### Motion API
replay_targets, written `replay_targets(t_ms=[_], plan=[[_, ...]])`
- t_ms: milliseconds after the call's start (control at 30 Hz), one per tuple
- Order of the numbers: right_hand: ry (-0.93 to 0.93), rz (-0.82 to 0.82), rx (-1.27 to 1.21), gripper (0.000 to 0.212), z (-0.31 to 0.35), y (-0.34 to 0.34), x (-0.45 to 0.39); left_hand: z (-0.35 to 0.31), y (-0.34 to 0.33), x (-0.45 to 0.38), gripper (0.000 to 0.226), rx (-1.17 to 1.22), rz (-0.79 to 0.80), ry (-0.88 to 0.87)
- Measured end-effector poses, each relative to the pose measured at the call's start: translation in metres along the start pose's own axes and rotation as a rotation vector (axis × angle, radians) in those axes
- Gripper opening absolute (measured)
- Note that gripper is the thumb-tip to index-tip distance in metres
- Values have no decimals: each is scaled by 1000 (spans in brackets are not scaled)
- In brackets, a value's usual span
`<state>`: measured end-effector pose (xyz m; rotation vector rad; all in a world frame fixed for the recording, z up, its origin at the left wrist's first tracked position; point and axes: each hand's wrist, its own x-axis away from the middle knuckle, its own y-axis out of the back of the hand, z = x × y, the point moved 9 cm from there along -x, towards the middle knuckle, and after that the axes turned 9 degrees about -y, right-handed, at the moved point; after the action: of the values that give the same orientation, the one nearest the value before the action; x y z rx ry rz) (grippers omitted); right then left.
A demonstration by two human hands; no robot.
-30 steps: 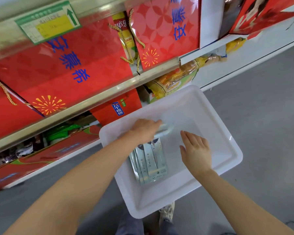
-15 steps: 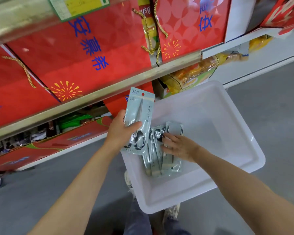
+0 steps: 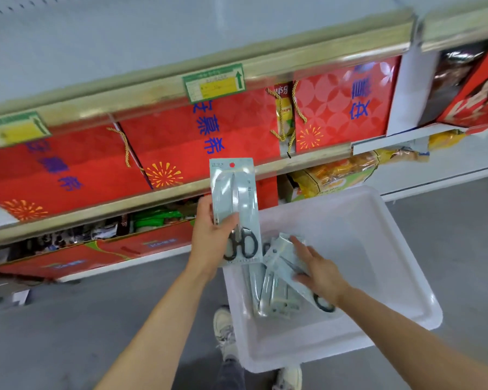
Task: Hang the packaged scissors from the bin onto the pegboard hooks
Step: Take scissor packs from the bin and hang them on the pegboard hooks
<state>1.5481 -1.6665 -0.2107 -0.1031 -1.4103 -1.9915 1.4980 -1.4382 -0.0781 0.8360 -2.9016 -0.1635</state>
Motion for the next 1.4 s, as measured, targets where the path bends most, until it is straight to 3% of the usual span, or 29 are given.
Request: replay_targets(t_ms=[67, 167, 300, 433, 667, 1000, 1400], plan=[[32, -102, -168, 94, 28, 41, 3, -31, 10, -4, 57, 27, -66, -80], [40, -306, -466, 88, 67, 120, 8, -91, 26, -9, 77, 20, -135, -215], [62, -574, -681, 89, 117, 227, 28, -175, 58, -18, 77, 17, -284, -363], [146, -703, -812, 87, 172, 314, 57, -254, 88, -27, 80, 37, -385, -501], [314, -805, -937, 86, 270, 411, 86, -358, 129, -47, 79, 101, -465, -699], [490, -862, -1037, 85, 363, 482, 91, -454, 179, -104, 79, 108, -450, -853], [532, -886, -1007, 84, 412, 502, 67, -479, 190, -165, 81, 28, -429, -842]])
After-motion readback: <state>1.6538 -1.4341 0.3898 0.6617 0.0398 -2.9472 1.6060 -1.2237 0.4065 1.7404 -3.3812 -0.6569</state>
